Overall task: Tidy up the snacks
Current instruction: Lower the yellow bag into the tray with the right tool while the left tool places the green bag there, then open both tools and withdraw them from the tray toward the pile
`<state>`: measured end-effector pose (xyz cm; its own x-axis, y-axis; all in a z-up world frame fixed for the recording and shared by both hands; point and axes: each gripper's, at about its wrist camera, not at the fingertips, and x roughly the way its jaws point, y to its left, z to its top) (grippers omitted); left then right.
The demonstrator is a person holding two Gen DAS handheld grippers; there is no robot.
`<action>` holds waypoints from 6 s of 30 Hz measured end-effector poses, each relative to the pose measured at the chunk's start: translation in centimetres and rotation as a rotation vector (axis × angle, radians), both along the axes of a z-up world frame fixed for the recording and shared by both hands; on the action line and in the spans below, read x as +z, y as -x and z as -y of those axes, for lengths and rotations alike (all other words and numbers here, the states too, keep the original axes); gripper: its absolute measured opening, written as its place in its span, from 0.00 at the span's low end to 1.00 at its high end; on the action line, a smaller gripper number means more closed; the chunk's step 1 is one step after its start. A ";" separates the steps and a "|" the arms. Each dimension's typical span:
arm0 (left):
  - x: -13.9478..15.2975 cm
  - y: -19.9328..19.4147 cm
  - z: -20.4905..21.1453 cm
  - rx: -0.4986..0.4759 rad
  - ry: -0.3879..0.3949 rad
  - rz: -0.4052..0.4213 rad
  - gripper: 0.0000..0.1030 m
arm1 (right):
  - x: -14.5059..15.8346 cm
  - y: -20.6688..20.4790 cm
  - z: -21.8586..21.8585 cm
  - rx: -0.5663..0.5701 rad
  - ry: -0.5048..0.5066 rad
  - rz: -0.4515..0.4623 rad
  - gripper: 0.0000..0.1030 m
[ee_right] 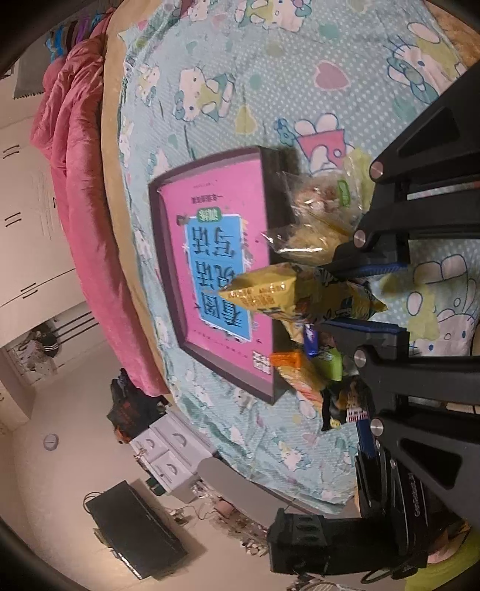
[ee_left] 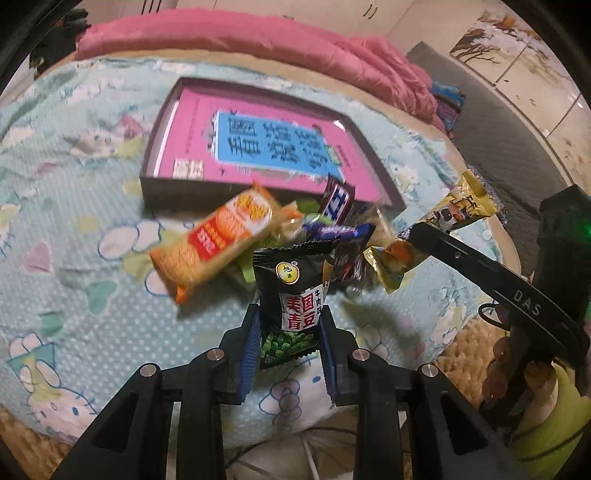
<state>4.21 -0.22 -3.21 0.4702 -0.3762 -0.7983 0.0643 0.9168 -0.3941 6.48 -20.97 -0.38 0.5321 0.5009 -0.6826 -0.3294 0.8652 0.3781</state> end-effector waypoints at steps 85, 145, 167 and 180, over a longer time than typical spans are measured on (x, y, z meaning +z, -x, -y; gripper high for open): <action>-1.8 -12.3 -5.0 0.230 -0.036 0.035 0.30 | -4.2 -10.2 1.5 -0.133 0.080 -0.043 0.21; 2.2 -8.3 -5.4 0.203 -0.027 0.068 0.69 | -0.7 -6.1 2.7 -0.147 0.112 0.073 0.50; 3.8 -6.5 -5.1 0.145 -0.013 0.108 0.75 | 0.0 -4.4 1.6 -0.108 0.134 0.098 0.55; 3.4 -5.7 -6.0 0.158 -0.018 0.088 0.75 | -0.2 -3.5 1.2 -0.084 0.140 0.084 0.55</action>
<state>9.91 5.81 0.21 0.5906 -0.2784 -0.7574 -0.0473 0.9251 -0.3769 9.98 -22.15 -0.56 0.6261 0.3555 -0.6940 -0.2792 0.9332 0.2261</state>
